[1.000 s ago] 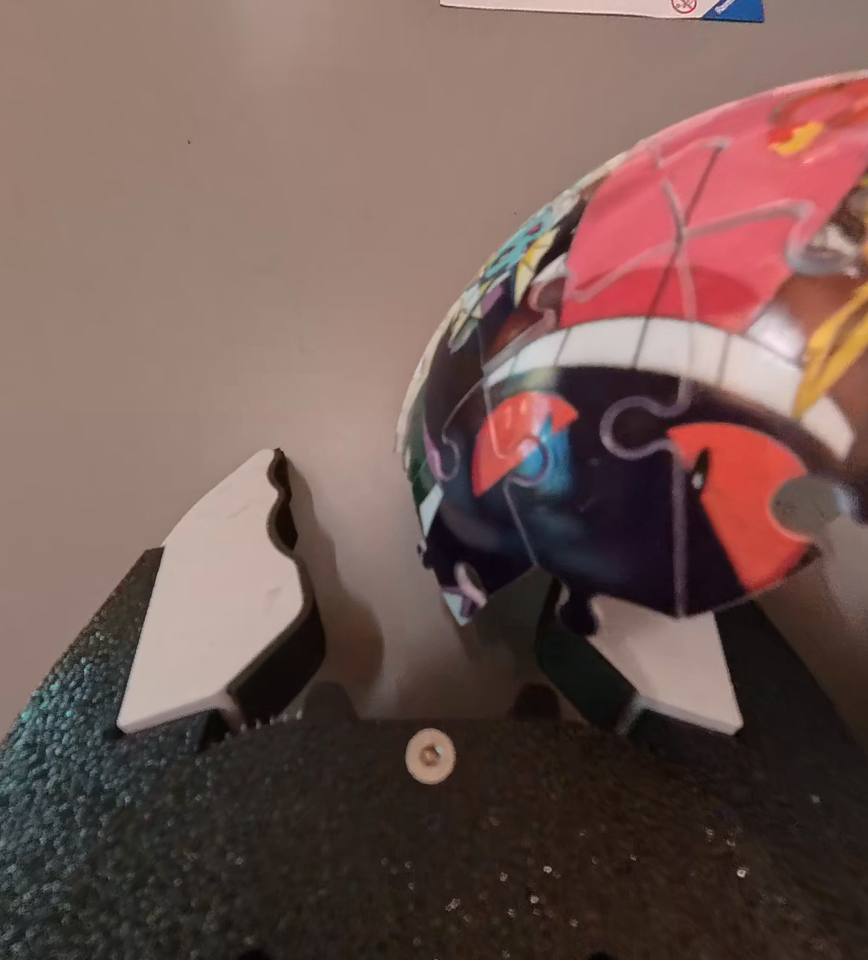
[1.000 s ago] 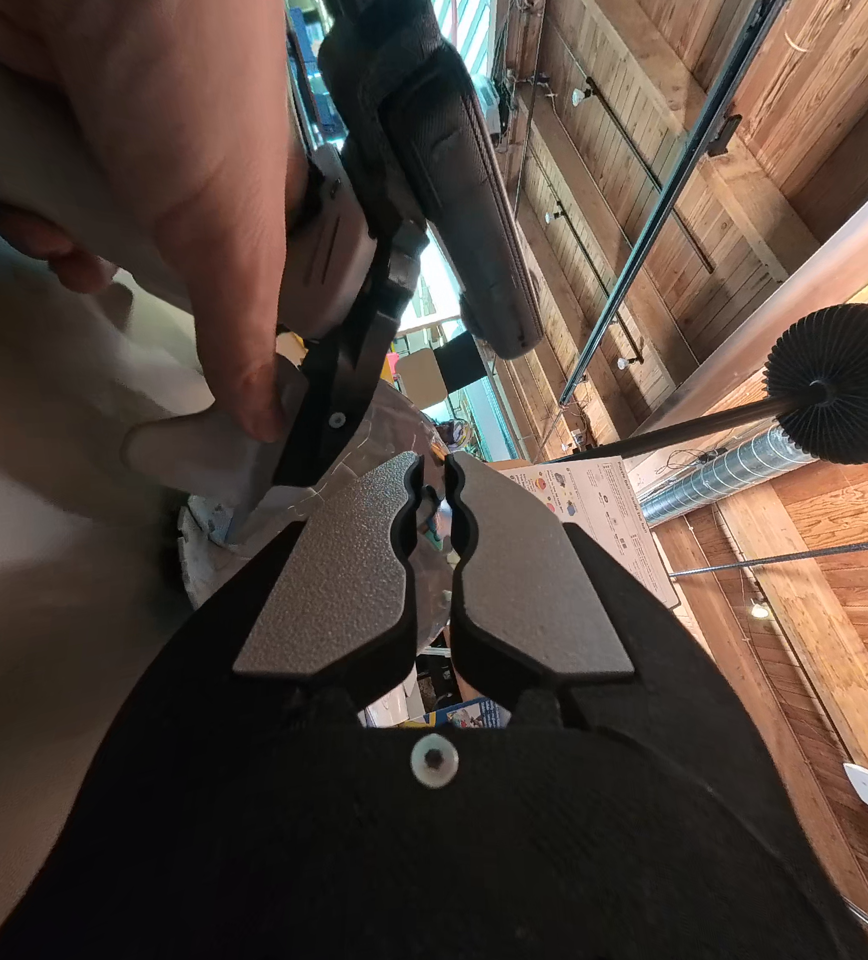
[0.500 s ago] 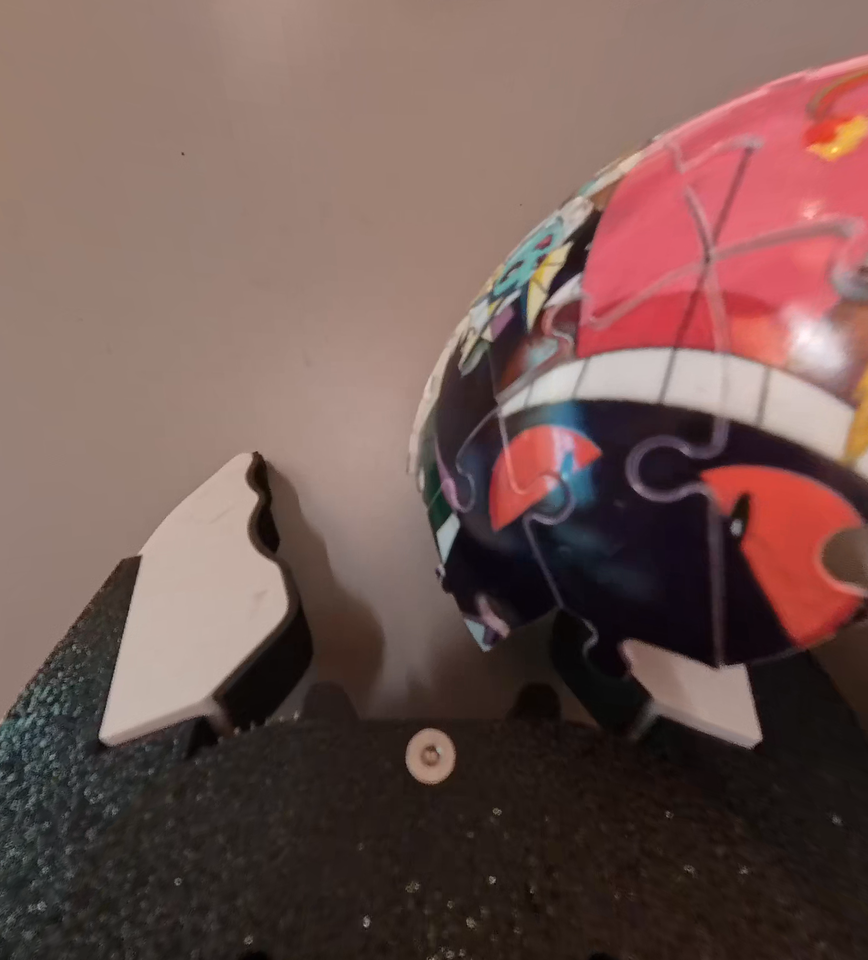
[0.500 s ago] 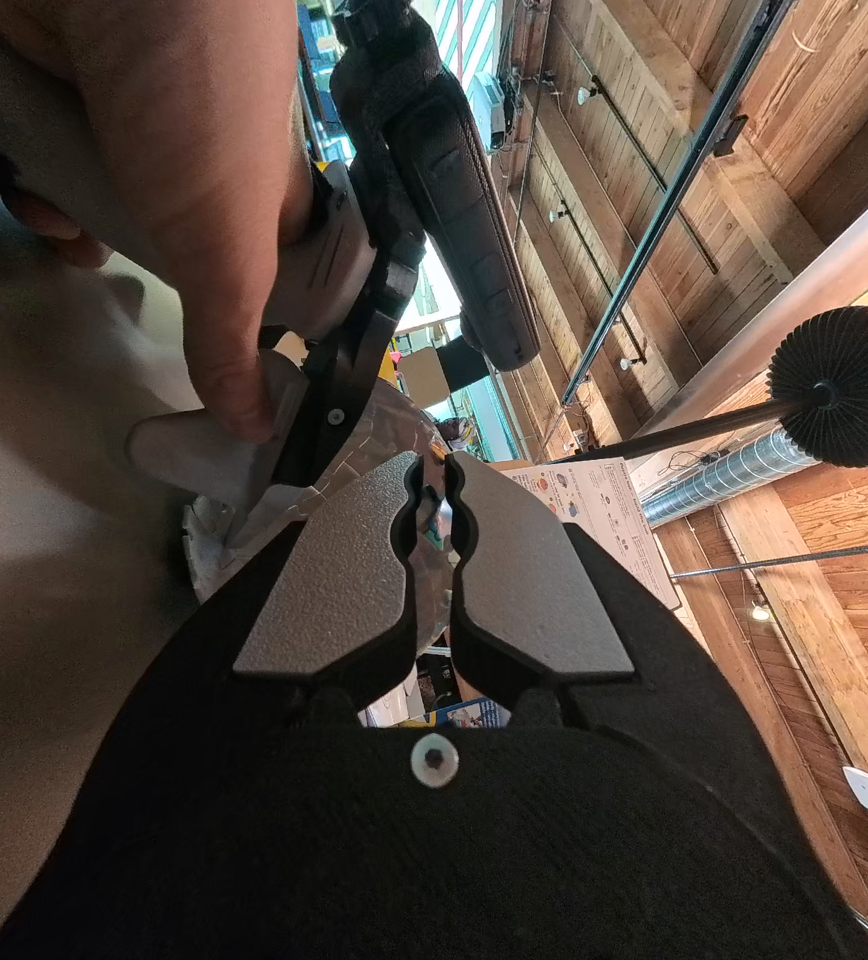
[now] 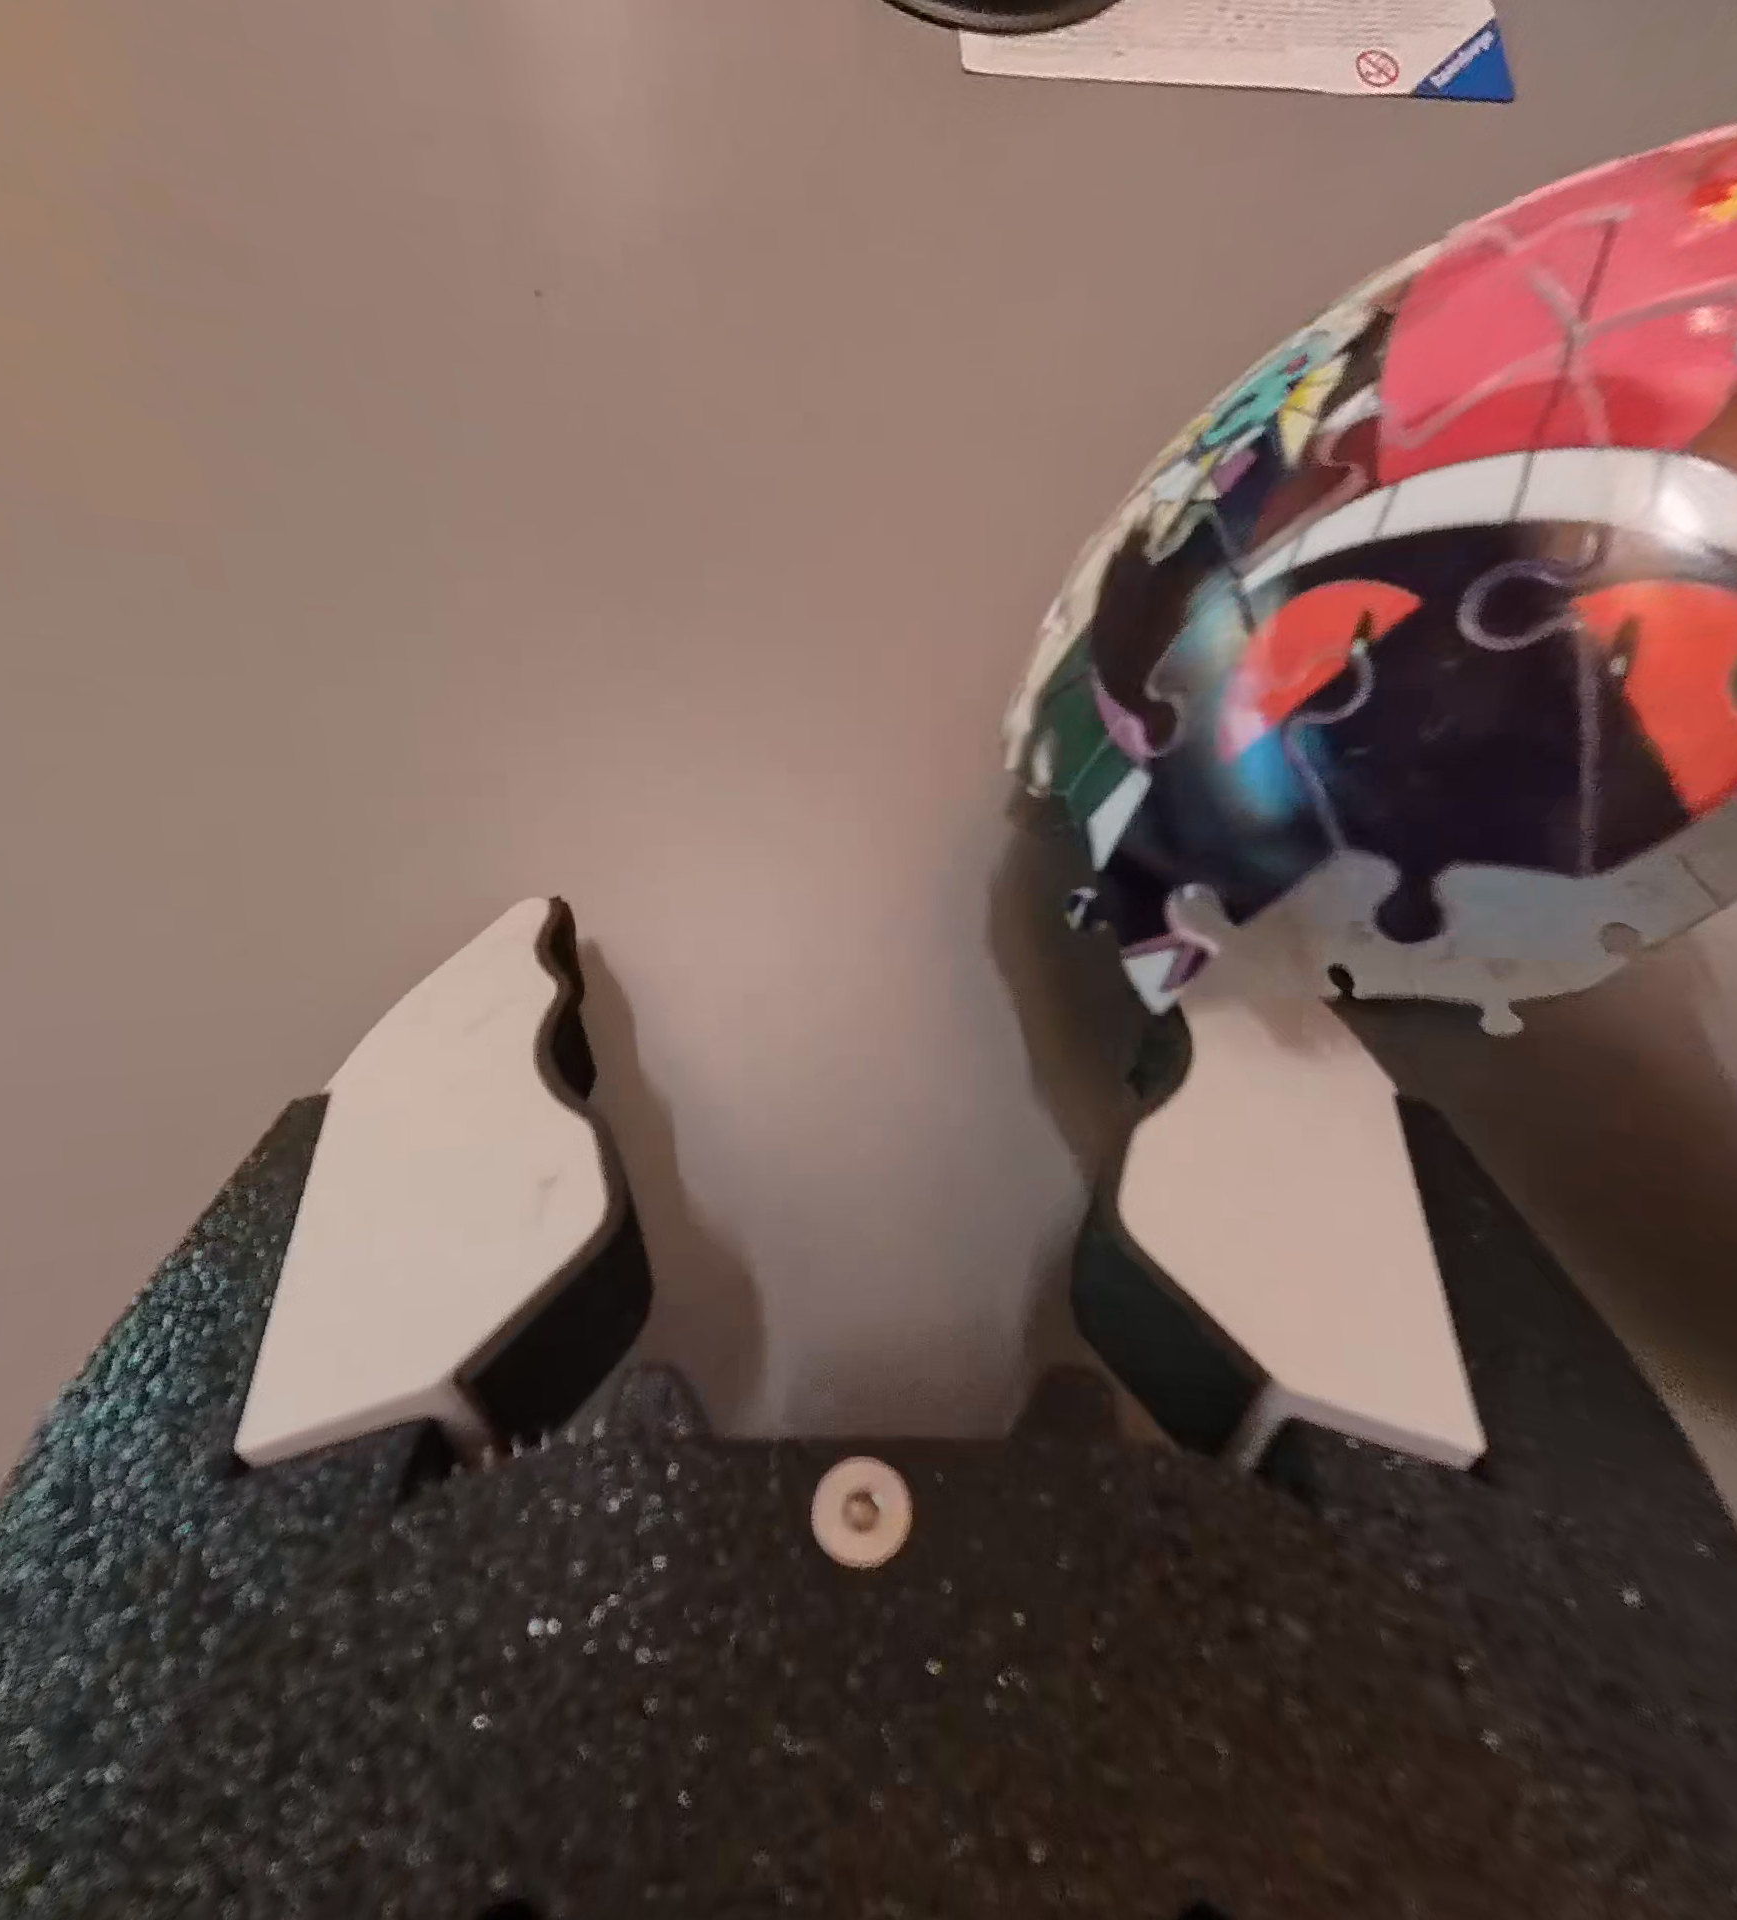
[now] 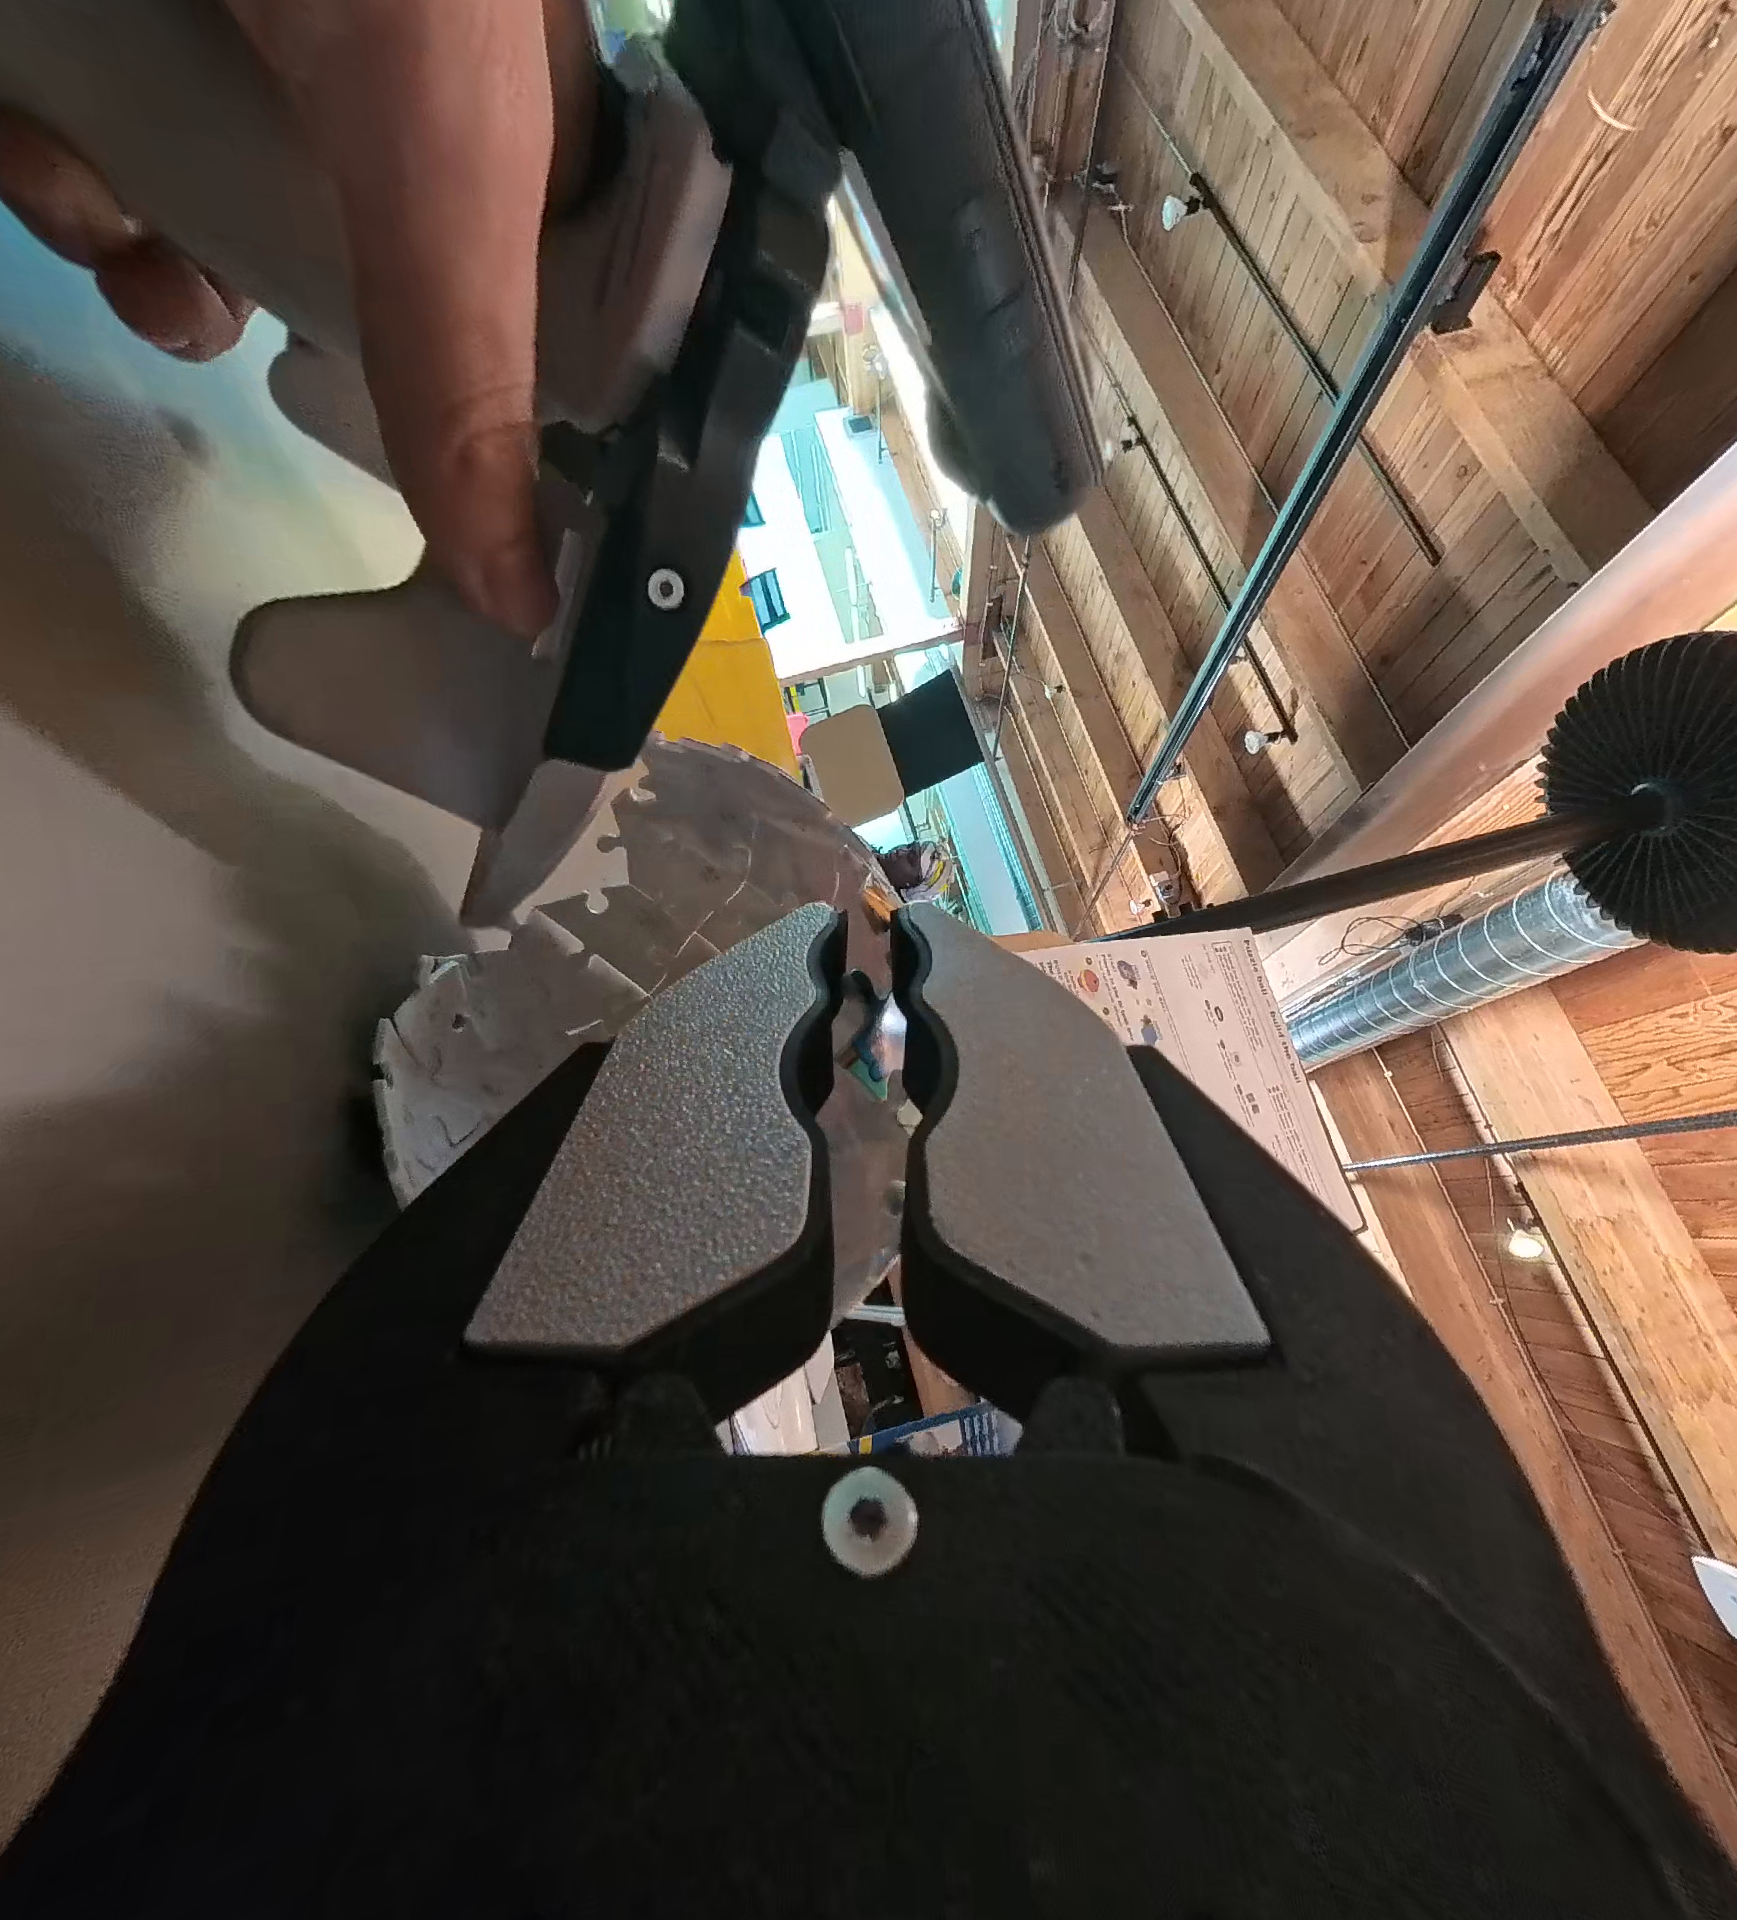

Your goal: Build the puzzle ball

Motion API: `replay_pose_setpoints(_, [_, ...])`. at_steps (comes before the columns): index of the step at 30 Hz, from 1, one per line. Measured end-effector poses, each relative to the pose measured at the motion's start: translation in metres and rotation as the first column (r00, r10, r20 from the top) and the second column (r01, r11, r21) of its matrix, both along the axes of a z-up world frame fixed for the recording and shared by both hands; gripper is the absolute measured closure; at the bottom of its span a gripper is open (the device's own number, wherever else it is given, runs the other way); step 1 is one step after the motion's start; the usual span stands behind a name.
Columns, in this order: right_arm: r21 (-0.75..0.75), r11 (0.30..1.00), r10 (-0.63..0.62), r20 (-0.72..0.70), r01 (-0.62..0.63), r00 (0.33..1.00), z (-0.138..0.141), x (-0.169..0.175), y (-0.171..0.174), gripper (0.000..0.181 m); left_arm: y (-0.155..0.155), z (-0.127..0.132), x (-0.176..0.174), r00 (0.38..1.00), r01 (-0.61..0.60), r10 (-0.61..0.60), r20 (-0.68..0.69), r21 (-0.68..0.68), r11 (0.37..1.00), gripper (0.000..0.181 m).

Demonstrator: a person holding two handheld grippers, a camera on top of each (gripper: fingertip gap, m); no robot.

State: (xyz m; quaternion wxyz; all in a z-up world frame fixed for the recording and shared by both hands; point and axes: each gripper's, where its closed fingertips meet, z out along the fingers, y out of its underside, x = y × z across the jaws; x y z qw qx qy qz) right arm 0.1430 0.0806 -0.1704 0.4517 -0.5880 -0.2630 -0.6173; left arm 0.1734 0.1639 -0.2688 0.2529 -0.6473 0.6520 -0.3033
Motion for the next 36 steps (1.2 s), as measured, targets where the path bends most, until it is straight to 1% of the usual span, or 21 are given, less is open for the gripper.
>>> replay_pose_setpoints(2, [-0.001, 1.000, -0.001, 0.004, 0.001, 1.000, 0.000, 0.000, 0.000, 0.173, -0.005, -0.003, 0.002, 1.000, 0.008, -0.008, -0.022, 0.014, 1.000, 0.078])
replay_pose_setpoints(5, [0.002, 1.000, -0.004, 0.004, 0.004, 1.000, 0.001, 0.000, 0.000, 0.173, -0.013, -0.004, 0.010, 0.999, -0.002, 0.003, -0.036, 0.020, 1.000, 0.077])
replay_pose_setpoints(8, [0.002, 1.000, -0.006, 0.004, 0.006, 1.000, 0.001, 0.001, 0.000, 0.173, -0.015, -0.007, 0.015, 0.998, -0.022, 0.024, -0.051, 0.054, 0.998, 0.077])
replay_pose_setpoints(11, [0.002, 1.000, -0.004, -0.002, 0.004, 1.000, 0.000, 0.001, 0.001, 0.173, -0.017, -0.009, 0.016, 0.998, -0.049, 0.051, -0.046, 0.038, 0.998, 0.077])
replay_pose_setpoints(16, [0.002, 1.000, -0.003, -0.010, 0.003, 1.000, -0.001, 0.000, 0.001, 0.173, -0.018, -0.008, 0.017, 0.997, -0.063, 0.064, -0.043, 0.024, 0.998, 0.077])
replay_pose_setpoints(20, [0.005, 1.000, -0.008, -0.012, 0.008, 1.000, -0.001, 0.001, 0.000, 0.173, -0.027, 0.004, 0.021, 0.999, -0.035, 0.036, 0.023, -0.035, 0.999, 0.075])
replay_pose_setpoints(22, [0.003, 1.000, -0.008, -0.012, 0.008, 1.000, -0.001, 0.001, 0.000, 0.173, -0.025, -0.004, 0.020, 0.999, -0.029, 0.029, -0.016, 0.018, 0.999, 0.075])
replay_pose_setpoints(24, [0.001, 1.000, -0.009, -0.010, 0.009, 1.000, -0.001, 0.001, 0.001, 0.173, -0.025, -0.011, 0.020, 0.998, -0.024, 0.025, -0.059, 0.031, 0.999, 0.075])
replay_pose_setpoints(30, [0.000, 1.000, -0.009, -0.015, 0.010, 1.000, -0.002, 0.002, 0.001, 0.173, -0.026, -0.012, 0.023, 0.997, -0.024, 0.027, -0.077, 0.040, 0.999, 0.075])
replay_pose_setpoints(36, [-0.002, 1.000, -0.012, -0.010, 0.012, 1.000, -0.002, 0.003, 0.002, 0.173, -0.026, -0.012, 0.024, 0.998, -0.020, 0.022, -0.061, 0.034, 0.999, 0.075])
